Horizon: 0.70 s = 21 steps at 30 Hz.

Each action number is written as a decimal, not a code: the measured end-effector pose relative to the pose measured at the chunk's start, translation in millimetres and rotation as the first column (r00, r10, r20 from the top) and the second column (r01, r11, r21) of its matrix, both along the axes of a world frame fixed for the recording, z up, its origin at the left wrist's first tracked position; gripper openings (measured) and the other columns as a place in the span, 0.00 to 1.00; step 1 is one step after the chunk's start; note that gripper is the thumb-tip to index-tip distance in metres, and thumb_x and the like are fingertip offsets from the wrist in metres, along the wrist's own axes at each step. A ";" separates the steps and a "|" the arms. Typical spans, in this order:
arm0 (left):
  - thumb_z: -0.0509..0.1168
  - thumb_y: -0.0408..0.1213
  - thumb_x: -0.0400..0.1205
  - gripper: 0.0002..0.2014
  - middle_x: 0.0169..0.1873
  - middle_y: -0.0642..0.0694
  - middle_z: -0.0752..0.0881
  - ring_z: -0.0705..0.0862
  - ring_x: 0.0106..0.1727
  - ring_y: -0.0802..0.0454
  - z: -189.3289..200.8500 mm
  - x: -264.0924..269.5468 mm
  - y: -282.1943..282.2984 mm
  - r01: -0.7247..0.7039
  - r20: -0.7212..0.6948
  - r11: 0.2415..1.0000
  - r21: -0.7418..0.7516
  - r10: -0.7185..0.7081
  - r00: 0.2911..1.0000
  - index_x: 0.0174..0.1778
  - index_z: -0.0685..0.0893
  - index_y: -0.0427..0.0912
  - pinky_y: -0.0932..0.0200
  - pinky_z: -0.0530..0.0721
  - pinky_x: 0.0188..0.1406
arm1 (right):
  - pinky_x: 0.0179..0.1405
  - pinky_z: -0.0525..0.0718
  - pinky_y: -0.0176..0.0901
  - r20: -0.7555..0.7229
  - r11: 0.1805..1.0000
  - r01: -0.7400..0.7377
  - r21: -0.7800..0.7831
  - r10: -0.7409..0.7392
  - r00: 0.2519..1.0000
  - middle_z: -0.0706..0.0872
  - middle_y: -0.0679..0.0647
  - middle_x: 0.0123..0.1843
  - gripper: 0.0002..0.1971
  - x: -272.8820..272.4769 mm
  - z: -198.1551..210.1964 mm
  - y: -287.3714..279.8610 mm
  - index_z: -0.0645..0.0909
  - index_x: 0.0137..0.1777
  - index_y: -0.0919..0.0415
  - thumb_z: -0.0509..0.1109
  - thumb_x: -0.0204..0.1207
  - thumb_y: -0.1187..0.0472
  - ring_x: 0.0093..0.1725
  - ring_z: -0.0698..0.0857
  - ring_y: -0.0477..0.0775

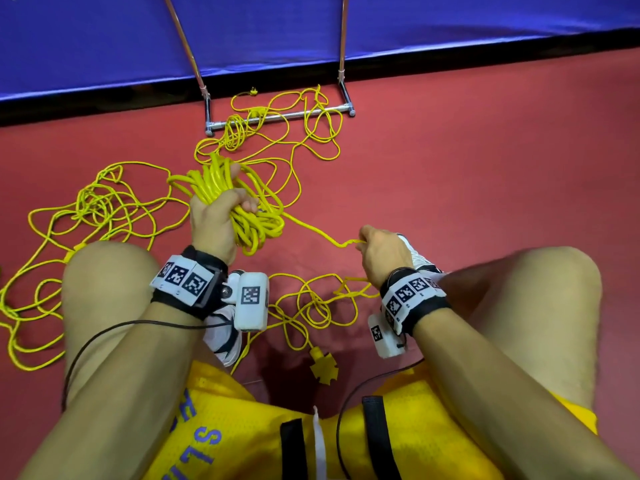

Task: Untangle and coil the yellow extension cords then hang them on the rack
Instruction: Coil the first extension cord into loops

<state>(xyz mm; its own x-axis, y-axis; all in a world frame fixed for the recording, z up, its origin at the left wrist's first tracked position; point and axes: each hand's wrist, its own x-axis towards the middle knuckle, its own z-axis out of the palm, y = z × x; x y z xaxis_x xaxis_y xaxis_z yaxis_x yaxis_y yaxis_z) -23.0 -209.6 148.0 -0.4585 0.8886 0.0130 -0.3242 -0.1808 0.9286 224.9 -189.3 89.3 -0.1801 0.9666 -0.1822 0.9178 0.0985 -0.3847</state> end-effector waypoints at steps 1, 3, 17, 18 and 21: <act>0.62 0.26 0.72 0.24 0.20 0.47 0.77 0.77 0.26 0.48 0.7 1.3 0.1 0.017 0.011 1.000 0.006 -0.017 1.000 0.66 0.80 0.29 0.51 0.83 0.45 | 0.48 0.83 0.56 0.011 1.000 0.010 -0.015 -0.010 1.000 0.87 0.65 0.49 0.07 -0.3 -0.5 1.2 0.79 0.56 0.60 0.65 0.83 0.58 0.50 0.84 0.71; 0.62 0.26 0.73 0.24 0.20 0.48 0.76 0.78 0.25 0.49 2.7 5.2 1.8 0.015 0.005 1.000 0.003 -0.015 1.000 0.66 0.79 0.30 0.53 0.83 0.40 | 0.46 0.84 0.56 0.029 0.999 0.026 -0.028 -0.025 0.999 0.87 0.66 0.45 0.04 -2.0 -2.8 1.3 0.79 0.53 0.59 0.65 0.82 0.62 0.48 0.85 0.71; 0.71 0.41 0.76 0.20 0.20 0.51 0.72 0.69 0.26 0.44 -17.0 24.3 3.0 0.006 -0.882 0.984 -0.180 -0.164 0.441 0.24 0.68 0.46 0.52 0.72 0.33 | 0.37 0.65 0.38 -0.400 0.895 -0.442 -0.066 0.382 0.833 0.81 0.50 0.33 0.08 -29.4 11.2 -28.0 0.84 0.46 0.61 0.65 0.84 0.62 0.34 0.74 0.53; 0.71 0.43 0.76 0.16 0.21 0.51 0.77 0.75 0.28 0.42 -20.0 27.4 1.2 0.019 -0.893 0.981 -0.192 -0.182 0.411 0.25 0.75 0.45 0.52 0.76 0.35 | 0.36 0.67 0.36 -0.435 0.889 -0.441 -0.122 0.351 0.829 0.77 0.45 0.30 0.10 -30.5 12.9 -29.7 0.82 0.42 0.54 0.65 0.84 0.63 0.31 0.71 0.48; 0.73 0.42 0.76 0.05 0.33 0.50 0.89 0.87 0.37 0.48 -22.1 33.4 -2.0 0.076 -0.876 0.978 -0.192 -0.206 0.436 0.42 0.91 0.45 0.54 0.83 0.45 | 0.41 0.76 0.54 -0.500 0.861 -0.412 -0.299 0.226 0.836 0.74 0.48 0.31 0.14 -35.0 11.0 -37.6 0.75 0.36 0.49 0.61 0.85 0.59 0.32 0.72 0.48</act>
<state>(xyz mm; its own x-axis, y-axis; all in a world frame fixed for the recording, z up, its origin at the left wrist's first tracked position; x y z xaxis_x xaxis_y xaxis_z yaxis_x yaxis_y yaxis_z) 10.3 -211.7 125.9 -0.1206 0.9640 0.2371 0.6779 -0.0945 0.7291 189.9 -226.8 100.2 -0.6146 0.7083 -0.3472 0.5870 0.1165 -0.8012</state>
